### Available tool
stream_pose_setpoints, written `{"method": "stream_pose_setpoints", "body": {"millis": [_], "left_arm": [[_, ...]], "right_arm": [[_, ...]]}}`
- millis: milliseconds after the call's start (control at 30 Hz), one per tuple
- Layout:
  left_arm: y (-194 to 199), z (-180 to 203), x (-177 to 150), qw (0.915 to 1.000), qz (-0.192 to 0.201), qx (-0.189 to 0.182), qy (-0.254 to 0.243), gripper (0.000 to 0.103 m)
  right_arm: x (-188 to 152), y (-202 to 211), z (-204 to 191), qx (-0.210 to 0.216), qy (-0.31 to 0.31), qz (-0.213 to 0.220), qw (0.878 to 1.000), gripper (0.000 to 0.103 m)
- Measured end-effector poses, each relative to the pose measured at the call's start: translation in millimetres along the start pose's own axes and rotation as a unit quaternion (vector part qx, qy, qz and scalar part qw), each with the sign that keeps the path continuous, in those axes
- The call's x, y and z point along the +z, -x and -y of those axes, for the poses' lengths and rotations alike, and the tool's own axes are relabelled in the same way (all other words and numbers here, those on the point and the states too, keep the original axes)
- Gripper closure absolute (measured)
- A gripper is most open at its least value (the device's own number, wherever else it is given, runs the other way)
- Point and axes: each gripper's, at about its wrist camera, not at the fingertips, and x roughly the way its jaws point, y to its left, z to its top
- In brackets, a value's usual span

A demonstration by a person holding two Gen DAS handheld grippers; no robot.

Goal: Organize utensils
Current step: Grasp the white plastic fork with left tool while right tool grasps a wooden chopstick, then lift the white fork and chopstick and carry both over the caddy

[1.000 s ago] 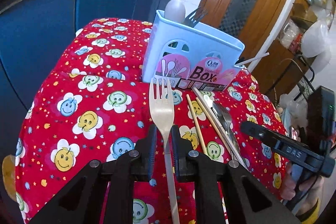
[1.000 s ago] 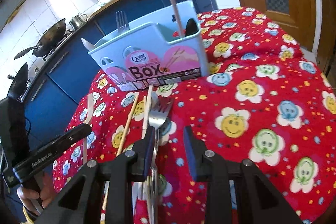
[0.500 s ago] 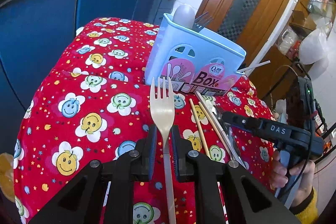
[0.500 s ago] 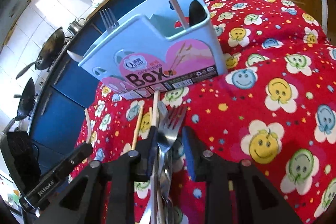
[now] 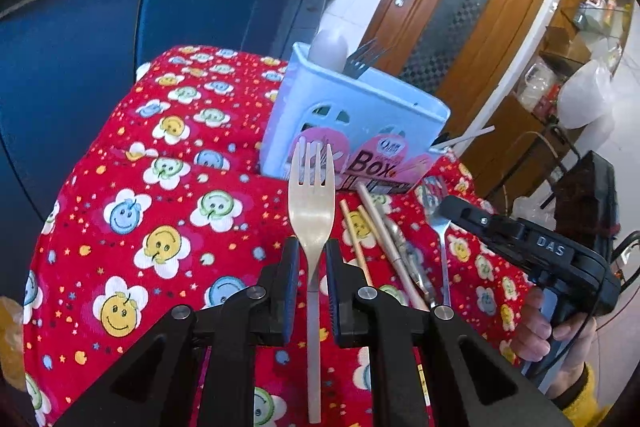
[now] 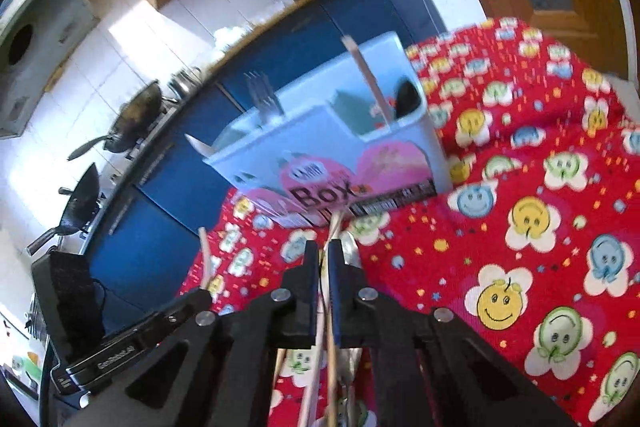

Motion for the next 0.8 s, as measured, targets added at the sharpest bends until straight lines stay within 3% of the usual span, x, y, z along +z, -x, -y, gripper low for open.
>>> {"method": "stream_pose_setpoints", "body": {"millis": [333,433,500,633,800], "left_arm": [[28.9,19.7,16.6,0.9967,0.075,-0.027,-0.014,0.091],[34.2,26.5,27.9,0.995,0.091,-0.036,-0.023,0.103],[36.7,30.8,36.2,0.994,0.099,-0.037,-0.028,0.103],[37.3,37.9,49.7,0.9927,0.108,-0.035,-0.041,0.103],[31.2,35.4,55.5,0.9952,0.088,-0.014,-0.039,0.103]], "right_arm": [[9.3,47.0,-29.2,0.009,0.042,0.093,0.995,0.1],[16.1,57.2,-36.9,0.002,0.058,0.119,0.991,0.1],[22.2,62.9,-40.9,-0.002,0.066,0.134,0.989,0.1],[31.4,69.3,-44.5,-0.004,0.074,0.149,0.986,0.1],[37.8,77.0,-45.5,-0.004,0.079,0.161,0.984,0.1]]}}
